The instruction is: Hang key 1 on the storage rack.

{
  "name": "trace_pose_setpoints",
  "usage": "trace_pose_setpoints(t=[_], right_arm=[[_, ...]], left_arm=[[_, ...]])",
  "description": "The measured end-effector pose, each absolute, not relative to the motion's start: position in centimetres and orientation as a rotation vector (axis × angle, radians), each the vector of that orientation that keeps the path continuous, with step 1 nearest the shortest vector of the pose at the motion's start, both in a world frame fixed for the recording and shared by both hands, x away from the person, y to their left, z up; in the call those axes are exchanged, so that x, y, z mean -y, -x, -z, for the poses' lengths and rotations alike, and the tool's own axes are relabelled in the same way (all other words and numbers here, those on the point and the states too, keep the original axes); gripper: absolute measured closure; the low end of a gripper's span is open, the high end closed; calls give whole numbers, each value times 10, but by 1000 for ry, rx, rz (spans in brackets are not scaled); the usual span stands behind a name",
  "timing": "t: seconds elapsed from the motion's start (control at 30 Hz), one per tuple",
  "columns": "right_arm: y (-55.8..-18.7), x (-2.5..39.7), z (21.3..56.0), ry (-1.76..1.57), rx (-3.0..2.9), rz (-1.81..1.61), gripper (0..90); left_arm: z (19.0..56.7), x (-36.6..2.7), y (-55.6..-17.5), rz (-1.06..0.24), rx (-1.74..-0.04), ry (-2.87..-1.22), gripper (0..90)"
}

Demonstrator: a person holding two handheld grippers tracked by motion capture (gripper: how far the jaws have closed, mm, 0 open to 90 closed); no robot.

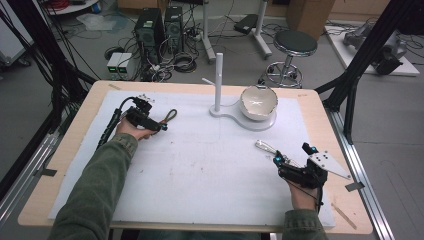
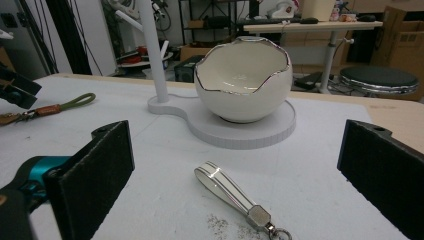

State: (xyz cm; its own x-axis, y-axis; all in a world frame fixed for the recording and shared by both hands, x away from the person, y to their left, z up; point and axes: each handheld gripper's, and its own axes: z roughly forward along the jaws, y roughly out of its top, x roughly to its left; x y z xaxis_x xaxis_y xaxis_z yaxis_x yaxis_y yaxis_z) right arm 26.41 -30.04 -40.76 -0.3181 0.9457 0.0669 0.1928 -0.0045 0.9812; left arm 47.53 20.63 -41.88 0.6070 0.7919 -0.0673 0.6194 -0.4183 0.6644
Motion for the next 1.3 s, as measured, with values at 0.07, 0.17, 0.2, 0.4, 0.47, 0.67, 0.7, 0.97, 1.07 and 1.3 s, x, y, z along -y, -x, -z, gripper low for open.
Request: trace_pose_setpoints(t=[0.07,0.17,0.2,0.4,0.47,0.67,0.7,0.97,1.07,1.3], right_arm=[[-264,301,408,-1210,-1579,-1387,5],[-265,301,408,-1213,-1580,-1391,5],[-265,301,408,-1214,-1579,-1390,5],[-265,301,408,-1212,-1585,-1390,5],[-265,301,408,-1213,-1583,-1389,5],[-265,299,409,-1201,-1600,-1383,4],[-265,299,409,-1196,-1603,-1384,5],[-266,299,409,-1192,-1602,-1377,5],[-266,300,409,-1195,-1598,-1379,5],[-265,301,408,-1201,-1588,-1381,4]], left_arm=[[422,-205,-476,-344,-1107,-2194,18],[424,-204,-476,-337,-1109,-2215,50],[424,-204,-476,-340,-1108,-2217,57],[423,-202,-474,-367,-1101,-2230,139],[424,-201,-474,-377,-1094,-2235,189],[425,-199,-473,-402,-1068,-2263,346],[425,-199,-473,-403,-1066,-2262,361],[426,-200,-474,-373,-1034,-2284,654],[426,-199,-473,-378,-1022,-2288,681],[426,-205,-476,-312,-1040,-2255,726]])
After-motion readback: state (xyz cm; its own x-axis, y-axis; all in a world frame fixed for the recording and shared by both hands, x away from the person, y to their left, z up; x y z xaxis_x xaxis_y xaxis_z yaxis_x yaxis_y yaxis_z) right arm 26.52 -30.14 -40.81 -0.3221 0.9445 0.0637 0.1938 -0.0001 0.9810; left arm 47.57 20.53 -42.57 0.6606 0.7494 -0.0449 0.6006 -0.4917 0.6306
